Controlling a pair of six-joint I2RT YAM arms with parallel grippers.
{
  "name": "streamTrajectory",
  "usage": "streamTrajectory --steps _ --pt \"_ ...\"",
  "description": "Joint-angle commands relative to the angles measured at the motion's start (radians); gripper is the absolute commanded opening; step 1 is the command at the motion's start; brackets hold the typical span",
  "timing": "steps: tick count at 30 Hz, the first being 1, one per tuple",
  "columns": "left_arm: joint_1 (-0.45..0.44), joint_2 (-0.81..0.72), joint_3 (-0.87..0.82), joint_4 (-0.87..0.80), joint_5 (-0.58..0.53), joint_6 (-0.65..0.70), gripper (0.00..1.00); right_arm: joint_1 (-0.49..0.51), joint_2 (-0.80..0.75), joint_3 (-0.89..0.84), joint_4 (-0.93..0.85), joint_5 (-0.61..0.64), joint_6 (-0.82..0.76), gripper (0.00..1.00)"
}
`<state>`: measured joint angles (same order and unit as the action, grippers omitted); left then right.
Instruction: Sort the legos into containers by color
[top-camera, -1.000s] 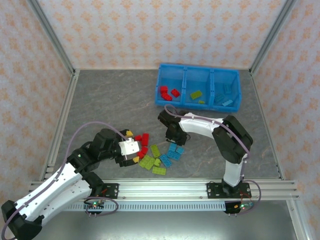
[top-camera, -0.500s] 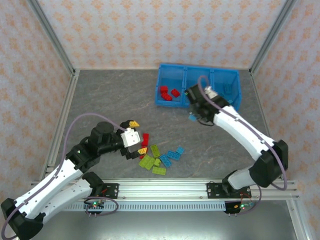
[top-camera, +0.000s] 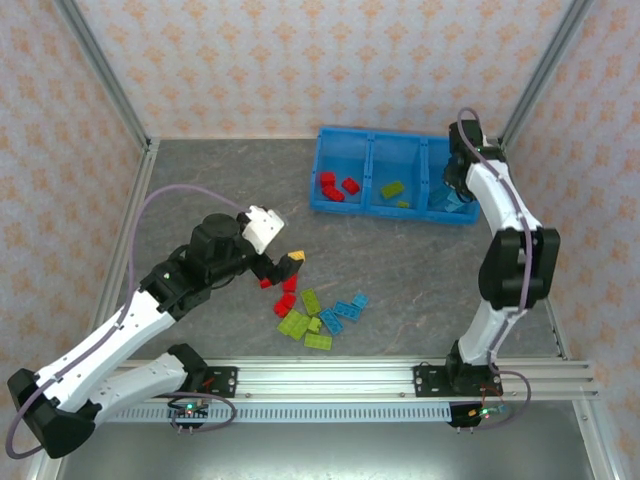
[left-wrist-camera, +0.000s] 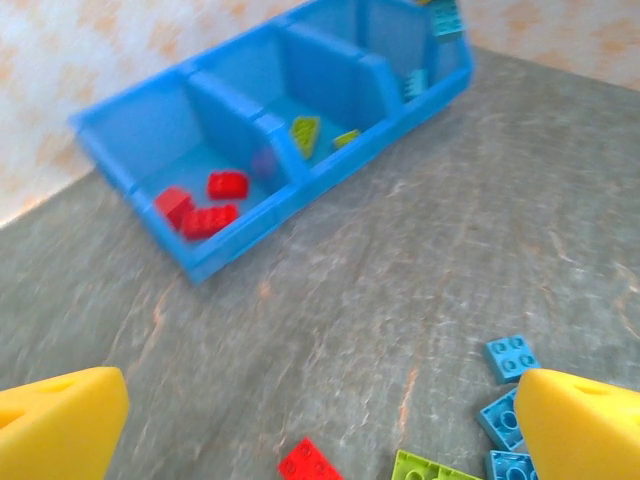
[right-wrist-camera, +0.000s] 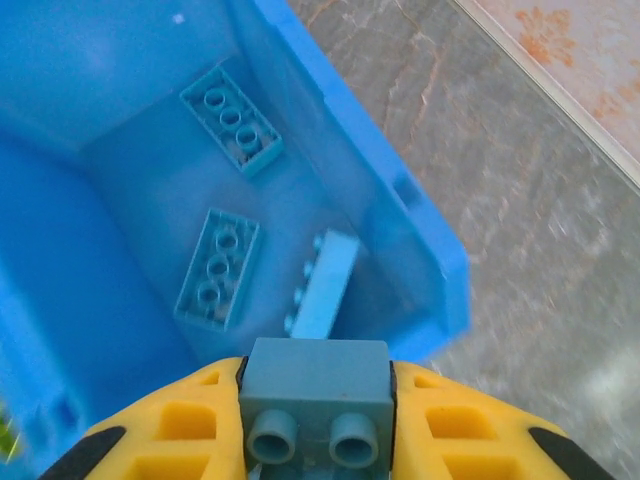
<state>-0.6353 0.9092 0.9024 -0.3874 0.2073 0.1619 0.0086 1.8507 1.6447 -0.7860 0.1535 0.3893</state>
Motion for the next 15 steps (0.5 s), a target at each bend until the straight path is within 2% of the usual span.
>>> streamTrajectory --steps 1,4,6,9,12,15 --pt "-0.003 0.05 0.056 -0.189 -0.301 -0.261 1.0 -0.02 0.11 0.147 -0.05 -0.011 -0.053 0.36" --pt "0.005 0.122 0.097 -0.316 -0.416 -0.436 1.0 -0.029 0.191 0.258 -0.103 -0.021 -0.062 0.47" --pt "0.006 0.158 0.1 -0.343 -0.428 -0.507 0.98 -0.03 0.219 0.313 -0.142 -0.026 -0.064 0.56" --pt "0.008 0.186 0.081 -0.318 -0.399 -0.565 0.96 -0.03 0.211 0.339 -0.183 -0.042 -0.063 0.6" --pt "0.011 0.203 0.061 -0.274 -0.365 -0.612 0.95 -0.03 0.133 0.273 -0.196 -0.081 -0.051 0.61" --pt "0.019 0.242 0.058 -0.263 -0.354 -0.687 0.95 -0.029 -0.006 0.129 -0.187 -0.156 -0.019 0.64"
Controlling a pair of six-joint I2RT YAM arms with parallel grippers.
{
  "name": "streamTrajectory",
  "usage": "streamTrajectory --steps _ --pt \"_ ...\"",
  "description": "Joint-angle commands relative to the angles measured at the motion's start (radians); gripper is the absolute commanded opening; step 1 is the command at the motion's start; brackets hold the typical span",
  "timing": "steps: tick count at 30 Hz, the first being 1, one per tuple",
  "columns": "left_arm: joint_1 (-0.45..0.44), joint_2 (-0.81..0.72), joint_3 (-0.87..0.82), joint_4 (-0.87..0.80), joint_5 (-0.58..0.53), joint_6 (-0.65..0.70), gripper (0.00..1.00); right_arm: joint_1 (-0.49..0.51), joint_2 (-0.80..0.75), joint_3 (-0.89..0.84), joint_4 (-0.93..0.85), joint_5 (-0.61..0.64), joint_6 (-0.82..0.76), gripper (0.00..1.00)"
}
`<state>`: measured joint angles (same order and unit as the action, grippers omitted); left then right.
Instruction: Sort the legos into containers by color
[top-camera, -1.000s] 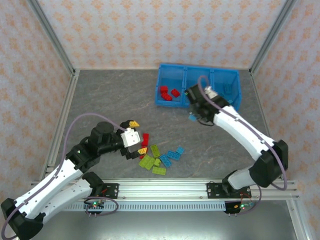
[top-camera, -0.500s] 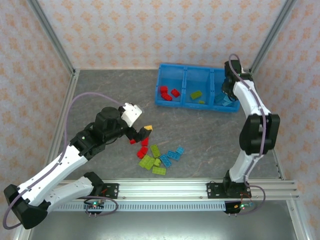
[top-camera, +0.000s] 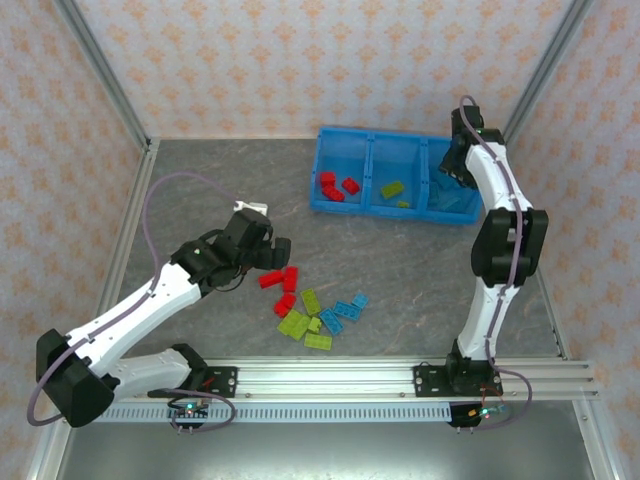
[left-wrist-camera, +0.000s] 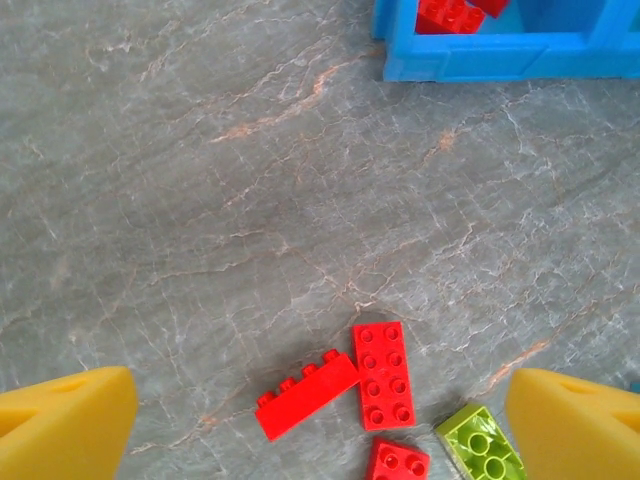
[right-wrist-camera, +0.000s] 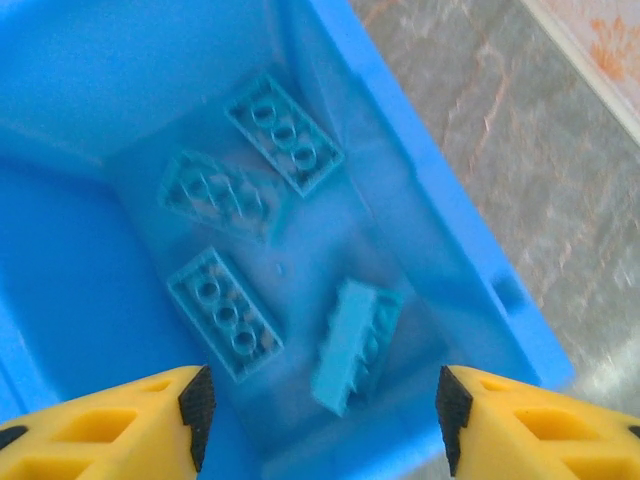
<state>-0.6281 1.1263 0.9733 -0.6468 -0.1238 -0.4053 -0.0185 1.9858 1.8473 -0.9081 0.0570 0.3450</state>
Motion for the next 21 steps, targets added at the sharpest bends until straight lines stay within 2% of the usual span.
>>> streamTrajectory --steps 1,5,11,14,16,21 --pt "0.013 0.041 -0.011 -0.006 -0.019 -0.154 0.95 0.0 -0.203 -0.132 -0.056 -0.097 0.039 0.65" --pt "0.022 0.127 -0.009 -0.025 -0.039 -0.303 0.95 0.073 -0.452 -0.4 0.028 -0.243 0.075 0.71" --pt "0.03 0.285 -0.01 -0.046 0.013 -0.459 0.93 0.363 -0.712 -0.585 0.028 -0.275 0.18 0.82" --pt "0.03 0.3 -0.068 -0.004 0.018 -0.509 0.91 0.498 -0.778 -0.62 0.037 -0.261 0.256 0.85" --pt "0.031 0.3 -0.104 0.009 -0.002 -0.534 0.9 0.554 -0.795 -0.628 0.044 -0.258 0.289 0.85" --pt "0.033 0.338 -0.133 0.059 0.016 -0.525 0.88 0.601 -0.764 -0.595 0.003 -0.251 0.296 0.86"
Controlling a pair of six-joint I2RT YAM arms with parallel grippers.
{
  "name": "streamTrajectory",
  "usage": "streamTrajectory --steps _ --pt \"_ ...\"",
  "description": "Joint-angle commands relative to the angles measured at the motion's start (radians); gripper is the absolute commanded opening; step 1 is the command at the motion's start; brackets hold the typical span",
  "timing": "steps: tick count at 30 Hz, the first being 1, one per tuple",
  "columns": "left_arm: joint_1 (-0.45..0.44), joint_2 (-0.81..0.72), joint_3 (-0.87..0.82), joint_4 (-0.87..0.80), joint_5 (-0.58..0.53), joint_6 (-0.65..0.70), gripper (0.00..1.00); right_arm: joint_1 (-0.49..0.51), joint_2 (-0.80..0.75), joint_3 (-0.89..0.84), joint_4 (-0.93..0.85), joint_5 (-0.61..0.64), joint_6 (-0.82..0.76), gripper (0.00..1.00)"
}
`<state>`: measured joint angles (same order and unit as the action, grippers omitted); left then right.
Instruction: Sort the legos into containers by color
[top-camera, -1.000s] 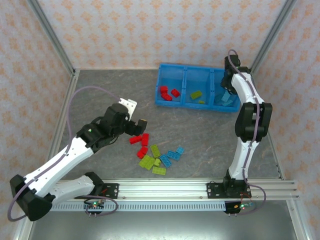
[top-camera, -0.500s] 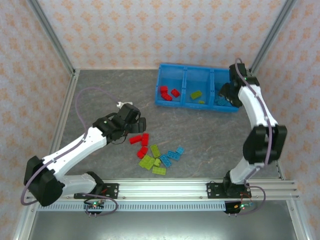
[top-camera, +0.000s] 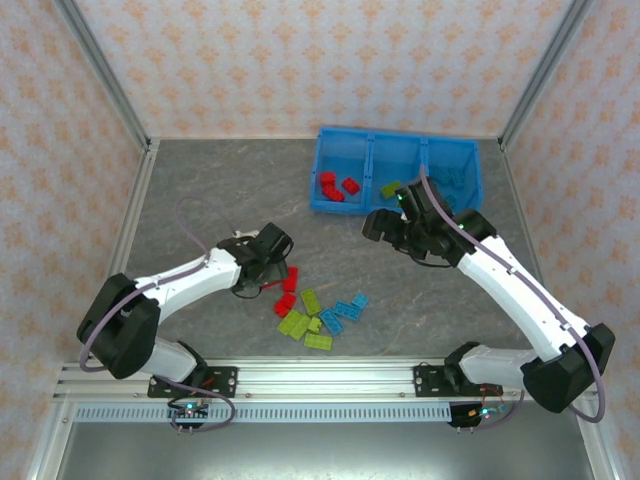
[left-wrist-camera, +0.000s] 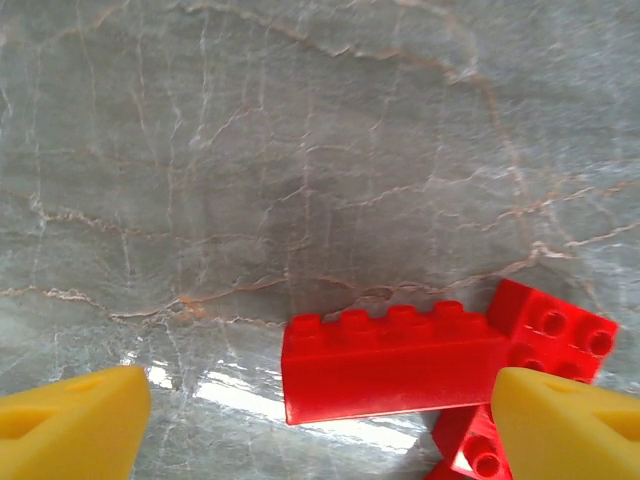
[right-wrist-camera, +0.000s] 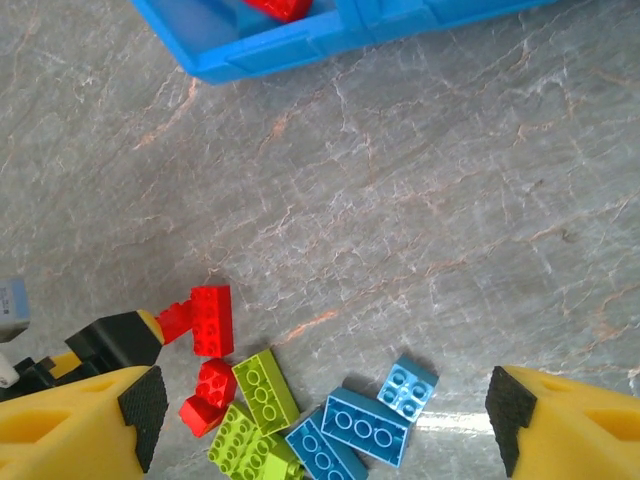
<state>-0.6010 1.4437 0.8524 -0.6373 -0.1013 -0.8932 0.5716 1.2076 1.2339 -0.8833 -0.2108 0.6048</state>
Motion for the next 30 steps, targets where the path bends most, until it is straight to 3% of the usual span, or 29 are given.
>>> streamTrajectory --steps 1,13,25,30 --pt "0.005 0.027 -0.016 0.068 0.002 -0.034 0.87 0.012 0.019 0.025 -0.027 0.019 0.032 0.86" --pt "0.006 0.081 -0.054 0.186 0.049 -0.015 0.84 0.022 0.049 0.018 -0.013 0.015 0.04 0.85" --pt "0.006 0.018 -0.07 0.172 0.029 -0.021 0.54 0.042 0.046 0.036 -0.021 -0.018 0.032 0.85" --pt "0.006 -0.106 0.032 0.154 0.044 0.046 0.51 0.106 0.037 0.031 0.012 -0.078 0.034 0.85"
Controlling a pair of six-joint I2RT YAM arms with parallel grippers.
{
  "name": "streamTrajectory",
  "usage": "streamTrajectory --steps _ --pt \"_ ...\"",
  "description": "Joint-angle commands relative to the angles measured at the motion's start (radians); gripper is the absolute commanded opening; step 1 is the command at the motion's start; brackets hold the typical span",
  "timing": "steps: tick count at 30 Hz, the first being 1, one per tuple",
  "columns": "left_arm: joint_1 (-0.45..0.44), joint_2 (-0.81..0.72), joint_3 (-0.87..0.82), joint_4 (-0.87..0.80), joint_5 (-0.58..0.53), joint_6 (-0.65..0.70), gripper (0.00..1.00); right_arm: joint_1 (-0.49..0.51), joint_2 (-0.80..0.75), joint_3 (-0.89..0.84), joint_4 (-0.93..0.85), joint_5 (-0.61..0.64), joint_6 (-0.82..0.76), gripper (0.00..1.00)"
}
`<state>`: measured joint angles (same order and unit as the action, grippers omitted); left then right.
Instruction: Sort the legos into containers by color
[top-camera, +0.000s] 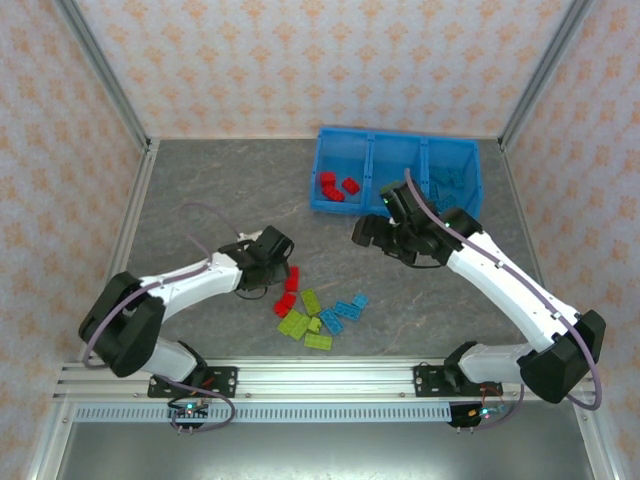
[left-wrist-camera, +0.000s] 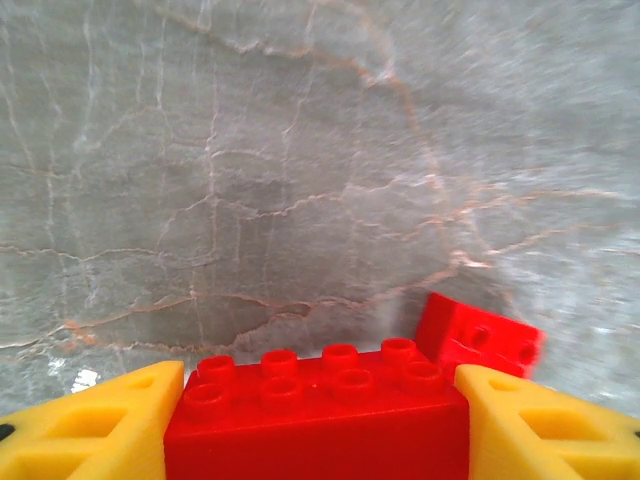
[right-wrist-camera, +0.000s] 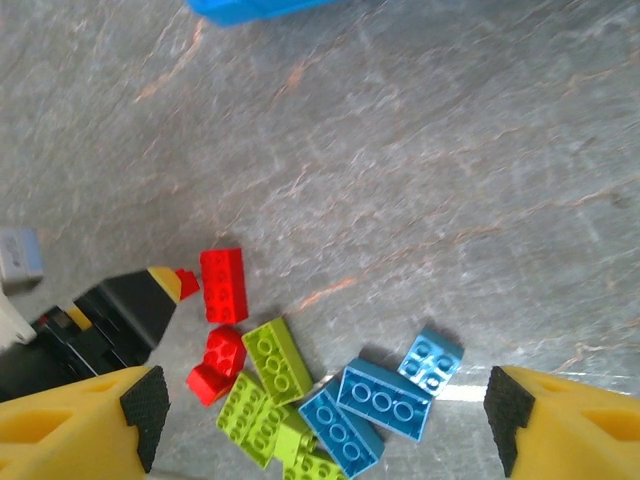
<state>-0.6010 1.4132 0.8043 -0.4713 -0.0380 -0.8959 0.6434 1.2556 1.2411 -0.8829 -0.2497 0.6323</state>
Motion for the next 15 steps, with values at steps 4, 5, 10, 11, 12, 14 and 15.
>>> streamTrajectory --steps 4,5,10,11,12,14,15 --pt "0.004 -0.016 0.218 0.069 0.011 0.144 0.51 0.06 -0.021 0.004 0.061 -0.045 0.035 0.85" --pt "0.004 0.032 0.28 0.075 0.015 0.171 0.51 0.059 -0.024 -0.001 0.07 -0.041 0.041 0.85" --pt "0.001 0.291 0.596 0.115 -0.04 0.292 0.51 0.059 -0.045 -0.01 0.061 0.0 0.055 0.84" --pt "0.003 0.354 0.674 0.112 -0.061 0.316 0.51 0.06 -0.053 -0.016 0.054 0.01 0.059 0.85" --pt "0.003 0.412 0.742 0.103 -0.074 0.339 0.51 0.06 -0.061 -0.021 0.049 0.018 0.065 0.85" --pt "0.003 0.552 0.914 0.079 -0.108 0.404 0.51 0.059 -0.067 -0.035 0.035 0.034 0.075 0.85" --pt "0.004 0.605 0.984 0.063 -0.115 0.423 0.51 0.059 -0.098 -0.042 0.029 0.044 0.079 0.85"
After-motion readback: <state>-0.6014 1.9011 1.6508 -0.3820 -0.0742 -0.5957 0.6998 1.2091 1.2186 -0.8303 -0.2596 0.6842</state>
